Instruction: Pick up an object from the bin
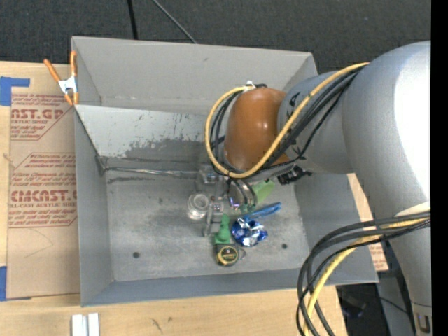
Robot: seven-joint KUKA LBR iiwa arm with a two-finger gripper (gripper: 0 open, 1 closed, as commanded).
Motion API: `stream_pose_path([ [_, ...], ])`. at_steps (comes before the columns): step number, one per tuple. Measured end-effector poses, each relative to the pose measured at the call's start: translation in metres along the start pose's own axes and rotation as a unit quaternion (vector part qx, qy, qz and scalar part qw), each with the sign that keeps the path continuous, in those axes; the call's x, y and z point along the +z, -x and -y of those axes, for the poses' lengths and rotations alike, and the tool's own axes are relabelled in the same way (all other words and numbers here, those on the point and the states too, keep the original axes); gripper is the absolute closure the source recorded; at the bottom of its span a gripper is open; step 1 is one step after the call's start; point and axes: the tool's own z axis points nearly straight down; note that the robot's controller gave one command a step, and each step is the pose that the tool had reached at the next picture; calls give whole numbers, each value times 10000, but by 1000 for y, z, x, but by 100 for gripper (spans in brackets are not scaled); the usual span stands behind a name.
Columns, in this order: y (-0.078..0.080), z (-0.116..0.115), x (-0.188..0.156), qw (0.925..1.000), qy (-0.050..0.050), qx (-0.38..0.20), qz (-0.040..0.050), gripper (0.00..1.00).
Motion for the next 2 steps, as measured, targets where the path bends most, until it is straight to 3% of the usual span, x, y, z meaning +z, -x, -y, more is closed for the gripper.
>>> stream_pose_path([
  [1,1,0,-4,10000,0,-2,3,100],
  [2,1,1,-138,10000,-8,-48,22,100],
])
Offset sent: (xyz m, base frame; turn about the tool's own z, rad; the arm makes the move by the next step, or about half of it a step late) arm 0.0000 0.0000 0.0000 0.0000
